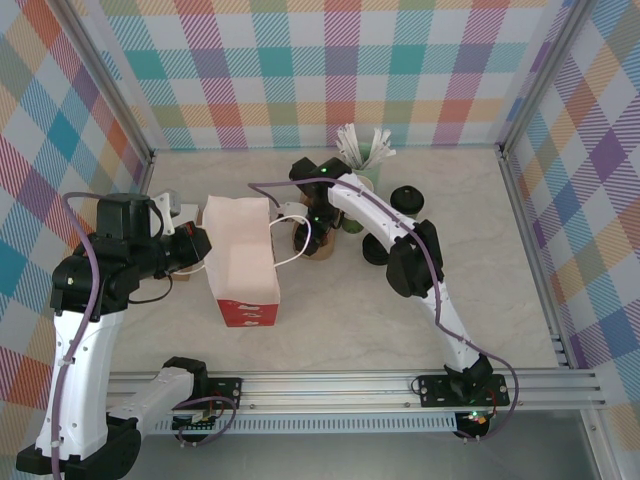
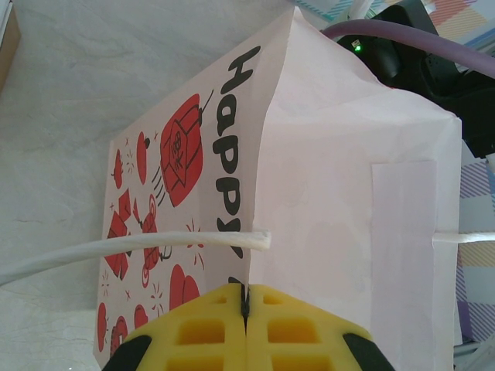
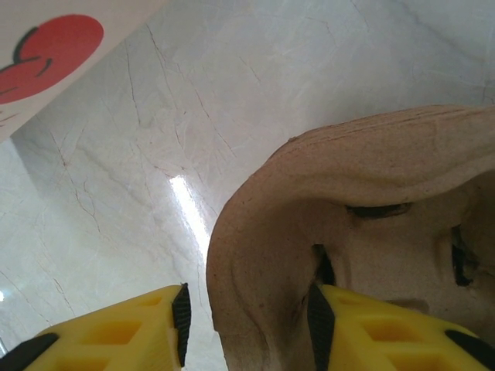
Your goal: Pack the takeout coffee
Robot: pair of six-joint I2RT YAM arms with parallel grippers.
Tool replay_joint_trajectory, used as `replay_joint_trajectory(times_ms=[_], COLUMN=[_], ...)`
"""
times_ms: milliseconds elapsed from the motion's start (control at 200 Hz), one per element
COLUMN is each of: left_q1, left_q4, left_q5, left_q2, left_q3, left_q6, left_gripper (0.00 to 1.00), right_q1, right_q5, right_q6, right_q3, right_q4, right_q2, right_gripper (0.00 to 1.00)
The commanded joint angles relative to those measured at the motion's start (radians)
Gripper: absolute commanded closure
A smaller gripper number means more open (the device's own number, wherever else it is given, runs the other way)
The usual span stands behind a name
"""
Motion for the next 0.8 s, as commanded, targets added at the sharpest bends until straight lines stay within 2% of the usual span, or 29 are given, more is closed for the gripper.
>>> replay_joint_trajectory(times_ms=[0,180,395,795], left_q1=[-0.007,-0.007,-0.007,-0.007], left_q4=[0.005,0.003,0.006,0.011], left_q5=[0.007,0.005,0.007,0.016], left_q2=[-0.006,-0.006,-0.004,0.0], left_q3=[-0.002,-0.001,0.002,0.001], left_q6=[-0.005,-0.004,-0.005,-0.005], left_gripper=[1.0,1.0,1.0,1.0], right_q1=[0.004,0.004,0.004,0.003], right_q5=[-0.009,-0.009,-0.012,0.017], right_q6=[0.0,-0.003,-0.01,-0.03], right_q3=[-0.002,0.002,0.031,0.061], right_q4=[-0.012,-0.013,-0.034,-0.05], right_q2=[0.009,0.003,0.0,-0.021], right_gripper=[0.57,0.67,0.73,0.74])
